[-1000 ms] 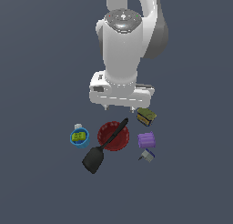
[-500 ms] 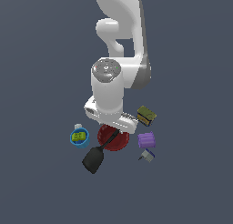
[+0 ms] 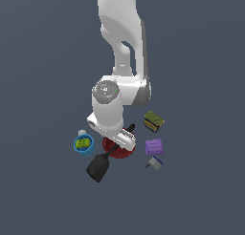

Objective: Pick up a designated object from a clutter of objects.

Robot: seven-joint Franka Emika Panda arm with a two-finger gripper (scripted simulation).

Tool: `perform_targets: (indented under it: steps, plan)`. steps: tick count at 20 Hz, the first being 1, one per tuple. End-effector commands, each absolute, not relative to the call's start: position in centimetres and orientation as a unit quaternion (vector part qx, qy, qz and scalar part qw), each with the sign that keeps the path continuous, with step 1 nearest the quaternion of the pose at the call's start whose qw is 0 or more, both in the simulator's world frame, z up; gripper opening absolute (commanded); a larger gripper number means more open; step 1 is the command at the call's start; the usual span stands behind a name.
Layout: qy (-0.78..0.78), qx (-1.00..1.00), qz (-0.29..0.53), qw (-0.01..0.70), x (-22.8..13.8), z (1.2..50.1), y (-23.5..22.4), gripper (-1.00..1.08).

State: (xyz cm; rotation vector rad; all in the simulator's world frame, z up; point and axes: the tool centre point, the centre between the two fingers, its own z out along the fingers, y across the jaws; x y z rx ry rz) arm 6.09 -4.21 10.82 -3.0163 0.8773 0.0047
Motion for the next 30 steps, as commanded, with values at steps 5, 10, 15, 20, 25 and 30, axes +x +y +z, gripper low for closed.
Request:
perform_targets:
  steps: [5, 10, 15, 20, 25, 30]
  plan:
    - [0.284, -0.959, 0.001, 0.0, 6.1, 10.4, -4.3, 1.0]
    - [0.285, -0.959, 0.001, 0.0, 6.1, 8.6, -4.4, 1.0]
    - [0.286, -0.958, 0.0, 0.0, 6.0, 6.1, -4.4, 1.0]
    - [0.286, -0.958, 0.0, 0.0, 6.2, 5.4, -4.4, 1.0]
    - [0.286, -0.958, 0.0, 0.0, 6.2, 5.4, -4.4, -1.0]
    - [0.286, -0.958, 0.0, 0.0, 6.2, 5.4, -4.4, -1.0]
